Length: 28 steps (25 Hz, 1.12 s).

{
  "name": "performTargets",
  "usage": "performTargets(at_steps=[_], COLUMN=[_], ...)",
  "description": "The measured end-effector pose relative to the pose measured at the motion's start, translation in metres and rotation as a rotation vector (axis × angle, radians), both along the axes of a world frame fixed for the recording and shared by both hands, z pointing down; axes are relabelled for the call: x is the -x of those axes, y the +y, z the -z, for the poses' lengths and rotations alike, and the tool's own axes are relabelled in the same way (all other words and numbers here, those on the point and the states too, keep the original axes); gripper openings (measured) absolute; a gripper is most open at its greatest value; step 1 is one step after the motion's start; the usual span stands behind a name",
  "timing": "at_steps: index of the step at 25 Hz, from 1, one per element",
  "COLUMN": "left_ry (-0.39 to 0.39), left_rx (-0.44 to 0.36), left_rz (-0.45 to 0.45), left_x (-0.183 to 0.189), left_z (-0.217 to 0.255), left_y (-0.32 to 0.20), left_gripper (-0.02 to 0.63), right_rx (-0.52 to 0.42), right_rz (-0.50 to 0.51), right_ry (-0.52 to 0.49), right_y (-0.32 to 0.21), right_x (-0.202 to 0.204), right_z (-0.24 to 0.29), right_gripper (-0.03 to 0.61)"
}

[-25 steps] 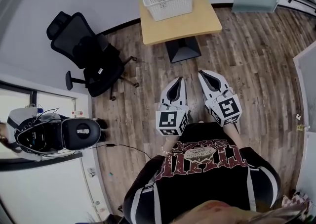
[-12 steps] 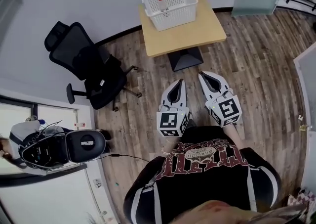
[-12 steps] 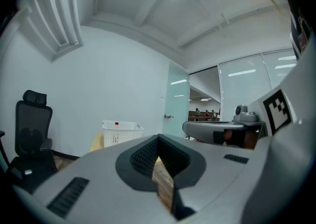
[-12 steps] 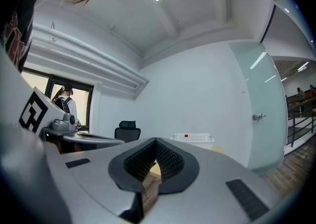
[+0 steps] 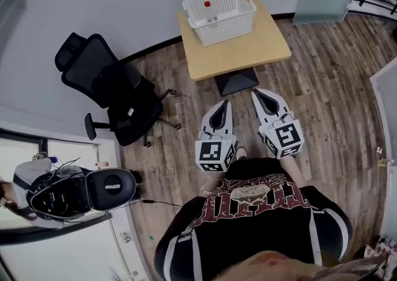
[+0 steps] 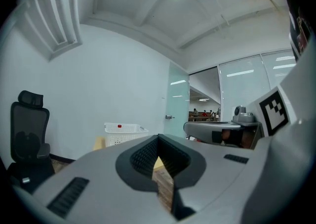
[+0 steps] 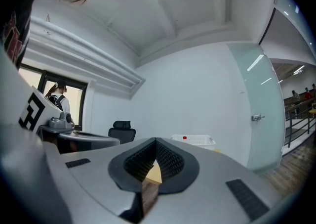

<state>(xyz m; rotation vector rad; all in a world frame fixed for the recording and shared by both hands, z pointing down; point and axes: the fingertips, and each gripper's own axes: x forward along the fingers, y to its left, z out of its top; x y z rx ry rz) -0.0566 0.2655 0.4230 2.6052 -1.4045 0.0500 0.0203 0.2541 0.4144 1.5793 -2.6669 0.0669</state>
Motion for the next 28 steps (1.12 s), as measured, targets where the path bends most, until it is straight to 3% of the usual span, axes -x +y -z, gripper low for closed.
performTargets(at_steps=[5, 13, 28], left_ry=[-0.002, 0.003, -0.006], left_rx=[0.001, -0.002, 0.016], left_rz=[-0.032, -0.042, 0.029], left_x=[0.003, -0.001, -0.020], left_z=[0.000, 0.000, 0.010], left_y=[-0.008, -0.025, -0.122], left_gripper=[0.026, 0.028, 0.028], right_rx=[0.005, 0.007, -0.001], right_rz=[0.001, -0.029, 0.061], right_ry=[0.036, 0.045, 0.061], right_y=[-0.005, -0.023, -0.122], right_x=[0.014, 0.004, -0.008], right_z=[-0.005, -0.006, 0.011], right_gripper=[0.017, 0.017, 0.017])
